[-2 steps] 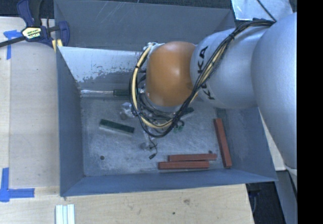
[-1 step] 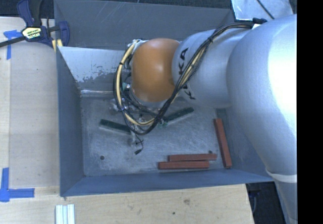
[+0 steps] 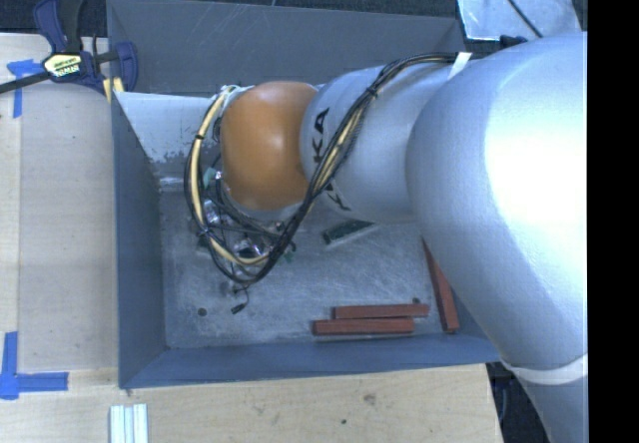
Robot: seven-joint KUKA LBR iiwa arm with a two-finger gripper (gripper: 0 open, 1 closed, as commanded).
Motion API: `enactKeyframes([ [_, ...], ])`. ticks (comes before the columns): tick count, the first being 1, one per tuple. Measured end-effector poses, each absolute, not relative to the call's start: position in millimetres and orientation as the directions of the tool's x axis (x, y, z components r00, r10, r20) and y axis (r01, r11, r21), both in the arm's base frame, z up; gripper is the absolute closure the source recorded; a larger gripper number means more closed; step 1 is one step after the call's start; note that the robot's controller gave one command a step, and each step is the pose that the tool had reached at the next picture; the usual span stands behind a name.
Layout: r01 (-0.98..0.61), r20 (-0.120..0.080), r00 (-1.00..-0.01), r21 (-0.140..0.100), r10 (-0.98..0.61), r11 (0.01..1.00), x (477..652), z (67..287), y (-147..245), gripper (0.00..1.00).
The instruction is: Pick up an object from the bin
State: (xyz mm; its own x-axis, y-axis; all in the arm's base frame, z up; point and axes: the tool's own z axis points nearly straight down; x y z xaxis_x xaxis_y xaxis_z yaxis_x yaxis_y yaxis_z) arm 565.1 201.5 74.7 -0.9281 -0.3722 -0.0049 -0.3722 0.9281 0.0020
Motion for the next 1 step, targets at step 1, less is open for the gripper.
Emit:
enactKeyframes([
  [1,-0.441,-0.005,-0.898,0.000,-0.441,0.898,598.3,74.4,133.3,0.00],
])
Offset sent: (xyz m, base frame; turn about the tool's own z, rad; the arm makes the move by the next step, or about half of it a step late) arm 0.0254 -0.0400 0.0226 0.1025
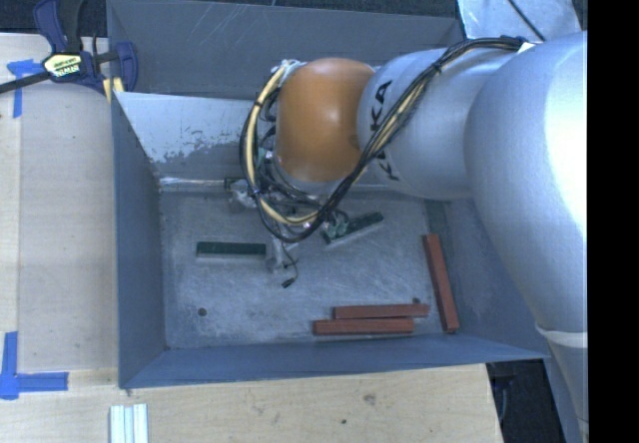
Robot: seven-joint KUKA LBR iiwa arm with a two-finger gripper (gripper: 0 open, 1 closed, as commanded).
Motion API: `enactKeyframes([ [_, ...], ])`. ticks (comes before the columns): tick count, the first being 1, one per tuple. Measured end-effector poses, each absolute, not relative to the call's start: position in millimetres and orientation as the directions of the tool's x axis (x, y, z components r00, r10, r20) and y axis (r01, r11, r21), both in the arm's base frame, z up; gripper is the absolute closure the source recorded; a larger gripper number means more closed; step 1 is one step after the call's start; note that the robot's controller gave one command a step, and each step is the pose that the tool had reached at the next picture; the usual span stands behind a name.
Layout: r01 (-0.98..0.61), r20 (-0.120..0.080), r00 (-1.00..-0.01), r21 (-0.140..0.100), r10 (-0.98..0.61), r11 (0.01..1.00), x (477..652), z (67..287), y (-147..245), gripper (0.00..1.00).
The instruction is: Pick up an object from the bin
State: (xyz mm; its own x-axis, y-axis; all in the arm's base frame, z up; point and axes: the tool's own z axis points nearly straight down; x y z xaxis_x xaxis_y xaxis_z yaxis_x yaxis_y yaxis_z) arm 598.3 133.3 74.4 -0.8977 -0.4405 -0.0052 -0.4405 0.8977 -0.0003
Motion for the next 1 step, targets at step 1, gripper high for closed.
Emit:
enactKeyframes([
  [1,-0.482,-0.004,-0.876,-0.001,-0.482,0.876,568.9,74.8,134.6,0.00],
])
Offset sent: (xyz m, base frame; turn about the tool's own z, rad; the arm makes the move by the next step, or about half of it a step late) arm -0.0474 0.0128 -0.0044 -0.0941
